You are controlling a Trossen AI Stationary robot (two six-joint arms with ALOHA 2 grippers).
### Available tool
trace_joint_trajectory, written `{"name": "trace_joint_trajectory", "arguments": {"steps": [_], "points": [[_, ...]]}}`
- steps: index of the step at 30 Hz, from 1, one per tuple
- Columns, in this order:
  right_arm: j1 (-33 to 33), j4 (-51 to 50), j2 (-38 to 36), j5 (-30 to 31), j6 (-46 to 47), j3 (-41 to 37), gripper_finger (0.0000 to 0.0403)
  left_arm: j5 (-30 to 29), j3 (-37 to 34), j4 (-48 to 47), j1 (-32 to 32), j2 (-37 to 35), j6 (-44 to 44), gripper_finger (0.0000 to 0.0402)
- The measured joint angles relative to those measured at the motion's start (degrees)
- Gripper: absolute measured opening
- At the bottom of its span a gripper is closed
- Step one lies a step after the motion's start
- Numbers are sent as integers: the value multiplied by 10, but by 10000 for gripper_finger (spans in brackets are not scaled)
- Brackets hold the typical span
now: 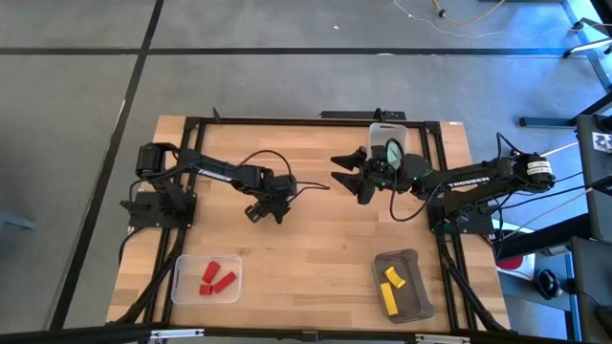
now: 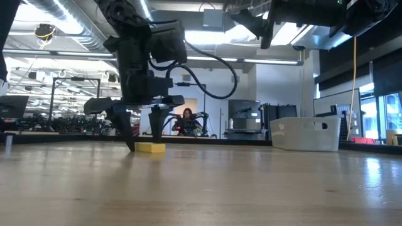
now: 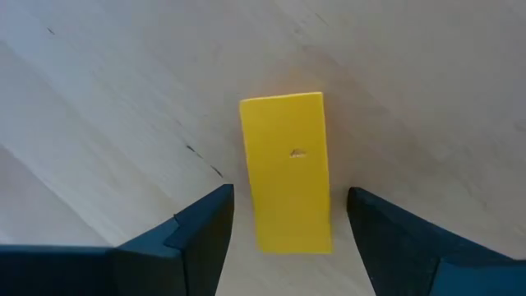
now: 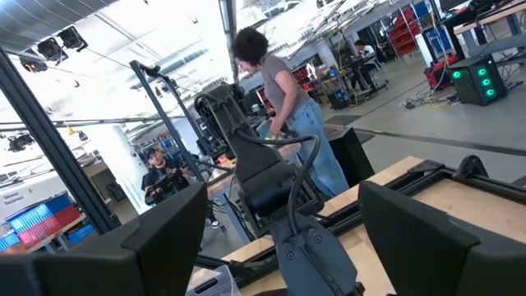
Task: Sort & place blocks by color
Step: Put the yellow block into the black bin
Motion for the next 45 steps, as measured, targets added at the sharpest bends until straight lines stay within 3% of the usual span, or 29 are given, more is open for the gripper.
{"name": "trace_joint_trajectory", "arguments": {"steps": [6, 12, 19, 23, 26, 30, 33, 39, 45], "points": [[0, 0, 0, 0, 0, 0, 317, 11, -1, -16, 0, 0, -55, 209], [0, 0, 0, 0, -2, 0, 317, 26, -5, -36, 15, -31, -192, 109], [0, -5, 0, 0, -3, 0, 317, 77, -34, -36, 70, -123, -358, 108], [0, -41, 0, 11, 42, 1, 317, 55, -98, 36, 82, -213, -472, 108], [0, -112, 0, 33, 148, 2, 317, 17, -143, 59, 72, -274, -562, 108], [-1, -287, 16, 20, 252, 50, 317, -35, -151, 55, 38, -310, -623, 108], [-6, -374, 59, -17, 271, 109, 317, -57, -123, 57, 19, -294, -631, 108], [-22, -416, 177, -137, 331, 198, 317, -65, -45, 53, 0, -215, -603, 108], [-25, -412, 257, -122, 356, 248, 317, -63, 13, 47, -16, -155, -573, 108]]}}
